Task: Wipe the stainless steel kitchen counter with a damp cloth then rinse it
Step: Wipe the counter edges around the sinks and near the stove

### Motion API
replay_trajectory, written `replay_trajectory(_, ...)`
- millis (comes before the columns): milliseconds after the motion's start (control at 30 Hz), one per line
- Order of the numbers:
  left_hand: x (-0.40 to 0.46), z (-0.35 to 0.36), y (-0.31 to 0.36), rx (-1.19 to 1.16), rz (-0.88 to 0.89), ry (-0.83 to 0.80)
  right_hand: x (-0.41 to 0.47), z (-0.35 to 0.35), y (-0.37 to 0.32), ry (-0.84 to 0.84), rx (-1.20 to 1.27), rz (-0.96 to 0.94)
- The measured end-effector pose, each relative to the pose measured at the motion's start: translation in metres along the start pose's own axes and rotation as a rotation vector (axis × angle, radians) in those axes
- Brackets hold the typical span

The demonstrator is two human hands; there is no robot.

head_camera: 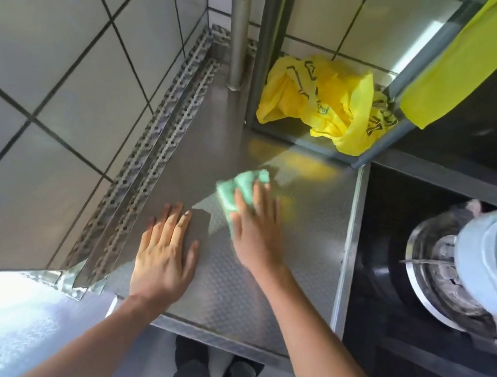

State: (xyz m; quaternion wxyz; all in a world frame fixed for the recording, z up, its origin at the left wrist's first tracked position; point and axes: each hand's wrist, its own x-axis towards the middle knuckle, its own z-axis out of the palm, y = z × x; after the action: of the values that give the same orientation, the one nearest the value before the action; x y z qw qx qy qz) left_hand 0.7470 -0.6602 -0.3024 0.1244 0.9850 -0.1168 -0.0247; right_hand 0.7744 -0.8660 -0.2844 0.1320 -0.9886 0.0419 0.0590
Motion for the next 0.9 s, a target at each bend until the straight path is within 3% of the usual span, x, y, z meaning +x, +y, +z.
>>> replay_trajectory(100,0.0,-0.002,0.001,0.004,-0.01,-0.019,-0.056,0.003,0.031,-0.054,-0.044,-0.201)
replay_trajectory(167,0.001,-0.002,0.001,0.0,-0.01,-0.021,-0.077,-0.006,0.071,-0.092,-0.134,-0.21)
replay_trajectory(333,0.001,0.001,0.0,0.0,-0.015,-0.033,-0.026,-0.038,0.136,-0.039,-0.186,0.137)
replay_trajectory(467,0.002,0.003,-0.002,0.006,-0.014,-0.035,0.054,-0.036,0.091,0.064,-0.061,0.419)
replay_trajectory(533,0.002,0.003,-0.002,0.013,-0.018,-0.028,0.069,-0.025,0.05,0.108,0.017,0.358)
replay_trajectory(633,0.002,0.003,-0.002,0.006,-0.01,-0.009,0.043,-0.005,0.008,0.098,0.021,0.005)
replay_trajectory(733,0.001,0.004,-0.002,-0.009,-0.014,-0.001,-0.003,-0.002,0.038,0.023,-0.041,-0.276)
replay_trajectory(833,0.001,0.005,-0.002,-0.014,-0.014,-0.002,-0.016,-0.019,0.096,0.007,-0.131,-0.267)
replay_trajectory(900,0.001,0.006,-0.002,-0.002,-0.017,-0.009,0.004,-0.026,0.108,0.044,-0.114,-0.112)
